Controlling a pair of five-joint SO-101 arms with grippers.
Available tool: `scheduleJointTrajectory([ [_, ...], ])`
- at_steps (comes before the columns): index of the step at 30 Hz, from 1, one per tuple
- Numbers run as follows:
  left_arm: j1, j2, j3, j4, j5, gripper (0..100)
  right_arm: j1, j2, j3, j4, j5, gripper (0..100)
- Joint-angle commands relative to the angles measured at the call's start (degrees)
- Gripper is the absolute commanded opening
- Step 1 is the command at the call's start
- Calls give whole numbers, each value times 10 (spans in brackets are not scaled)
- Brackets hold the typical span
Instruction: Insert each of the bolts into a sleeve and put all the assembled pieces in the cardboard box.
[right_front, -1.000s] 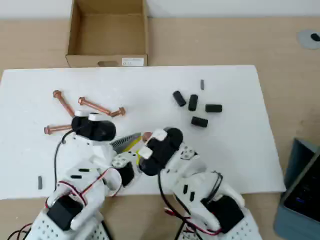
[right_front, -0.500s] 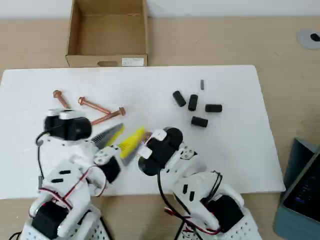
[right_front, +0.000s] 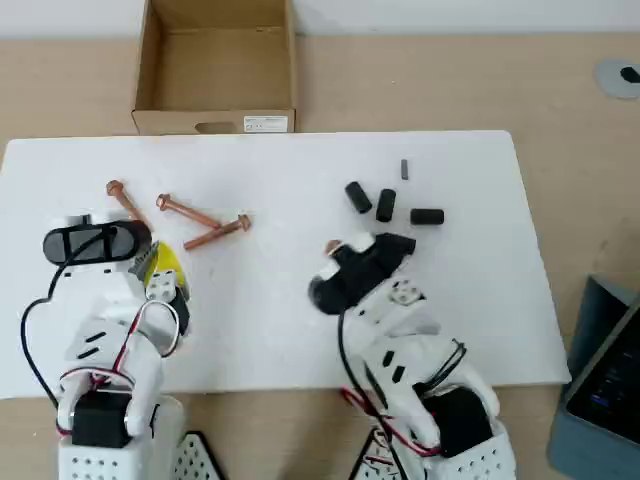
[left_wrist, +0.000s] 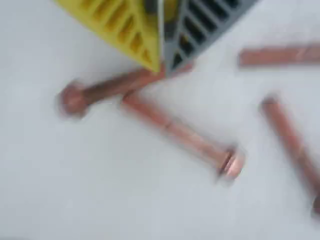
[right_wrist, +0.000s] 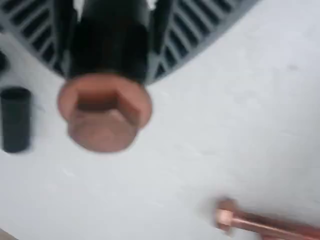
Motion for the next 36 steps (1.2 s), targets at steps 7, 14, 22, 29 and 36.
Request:
scheduleJointTrajectory([
  [7, -12, -3, 119, 4, -54, 1, 34, -37, -93, 75, -61, 9],
  [14, -12, -3, 127, 3, -55, 2, 34, 116, -185, 55, -106, 9],
  [22, -12, -3, 127, 3, -55, 2, 34, 378, -324, -63, -104, 9],
  [29, -12, -3, 127, 3, -56, 2, 34, 620, -484, -149, -102, 9],
  [36, -12, -3, 127, 4, -56, 2, 34, 849, -670, -217, -102, 9],
])
